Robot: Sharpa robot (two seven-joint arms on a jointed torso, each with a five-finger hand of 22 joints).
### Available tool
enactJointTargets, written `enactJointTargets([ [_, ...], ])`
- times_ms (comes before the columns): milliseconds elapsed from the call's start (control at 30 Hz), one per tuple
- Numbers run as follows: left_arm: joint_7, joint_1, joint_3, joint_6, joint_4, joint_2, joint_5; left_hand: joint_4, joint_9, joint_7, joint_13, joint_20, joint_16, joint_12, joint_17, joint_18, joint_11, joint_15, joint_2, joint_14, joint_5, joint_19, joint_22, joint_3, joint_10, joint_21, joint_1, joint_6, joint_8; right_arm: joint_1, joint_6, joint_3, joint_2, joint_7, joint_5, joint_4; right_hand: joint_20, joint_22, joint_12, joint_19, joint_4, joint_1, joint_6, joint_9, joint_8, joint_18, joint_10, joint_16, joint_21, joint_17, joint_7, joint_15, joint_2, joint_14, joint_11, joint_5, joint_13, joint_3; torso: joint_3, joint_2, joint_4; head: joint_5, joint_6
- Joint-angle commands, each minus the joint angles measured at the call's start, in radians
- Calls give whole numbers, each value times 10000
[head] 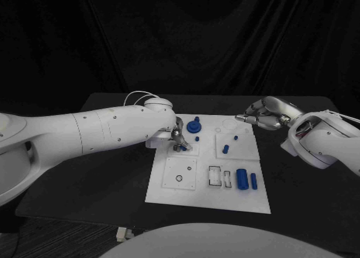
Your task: Assemble the parts on the task board
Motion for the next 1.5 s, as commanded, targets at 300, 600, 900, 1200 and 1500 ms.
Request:
enactJointTargets([
  [300,320,-22,5,-151,-32,101,26,-318,205,-198,2611,-53,27,28,2635,-40,-110,-86,-50,1021,1571,596,2196,308,1046,-52,521,69,259,-30,50,7,8,-135,-22,2,5,1751,35,-66,7,99,39,10,50,178,1042,-61,-62,2221,-29,-44,-37,957,-26,59,2631,-35,-1,-4,-4,18,2],
  [600,508,-27,5,-304,-70,129,26,-510,268,-257,2611,-87,27,28,2635,-39,-159,-124,-122,1021,1723,596,2200,505,1046,-59,774,169,365,-33,82,7,6,-161,-22,-18,1,1740,35,-78,8,106,37,20,56,185,1042,-65,-97,2214,-32,-48,-31,955,-29,63,2631,-57,-1,-3,-3,-5,2],
  [900,448,-32,5,-332,-69,125,26,-454,271,-296,2611,-134,27,28,2635,-50,-203,-169,-188,1021,1305,626,2232,560,1046,-29,665,342,429,-34,149,7,23,-200,-22,-46,0,1731,35,-90,6,111,42,24,61,191,1042,-70,-123,2200,-34,-49,-26,952,-31,65,2631,-61,-3,-1,-6,15,2],
  [1200,342,-36,5,-314,-45,116,26,-391,528,-438,2611,-203,27,28,2635,-56,-310,-246,-180,1021,839,647,2255,589,1046,-16,530,756,783,-37,205,7,38,-225,-22,-69,-8,1712,35,-111,-16,200,54,46,80,201,1042,-82,-183,2174,-43,-57,-18,947,-40,96,2631,-74,-1,-8,0,32,2],
  [1500,198,-38,5,-387,125,-25,26,-430,803,-527,2611,-258,27,28,2635,-60,-386,-310,-182,1021,929,660,2270,642,1046,-5,555,878,1033,-38,222,7,14,-246,-22,-63,-11,1675,35,-160,-18,236,53,53,85,226,1042,-118,-293,2087,-45,-59,-13,926,-42,111,2631,-80,1,-9,-2,47,2],
])
